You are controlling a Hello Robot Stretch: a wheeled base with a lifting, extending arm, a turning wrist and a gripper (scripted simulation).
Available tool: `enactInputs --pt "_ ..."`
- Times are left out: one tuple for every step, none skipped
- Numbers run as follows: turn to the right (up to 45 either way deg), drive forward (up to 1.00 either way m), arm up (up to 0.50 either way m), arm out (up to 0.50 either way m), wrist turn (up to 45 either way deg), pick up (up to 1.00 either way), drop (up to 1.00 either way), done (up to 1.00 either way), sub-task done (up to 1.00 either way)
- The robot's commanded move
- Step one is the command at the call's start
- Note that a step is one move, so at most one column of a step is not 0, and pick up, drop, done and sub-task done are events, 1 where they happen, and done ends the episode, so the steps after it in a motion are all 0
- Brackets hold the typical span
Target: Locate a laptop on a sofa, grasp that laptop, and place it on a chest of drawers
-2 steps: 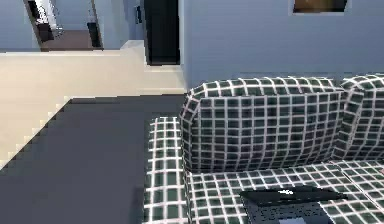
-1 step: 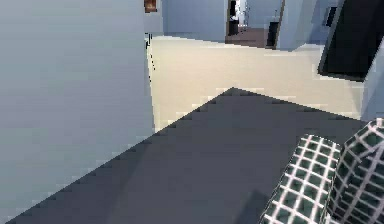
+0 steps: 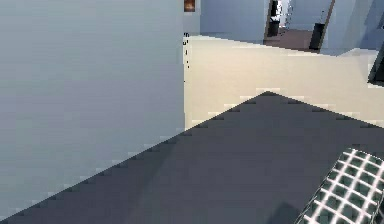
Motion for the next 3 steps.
enactInputs --pt "0.0 0.0 0.5 0.0 0.0 0.0 0.0 0.0 0.0" --pt "0.0 0.0 0.1 0.0 0.0 0.0 0.0 0.0 0.0" --pt "0.0 0.0 0.0 0.3 0.0 0.0 0.0 0.0 0.0"
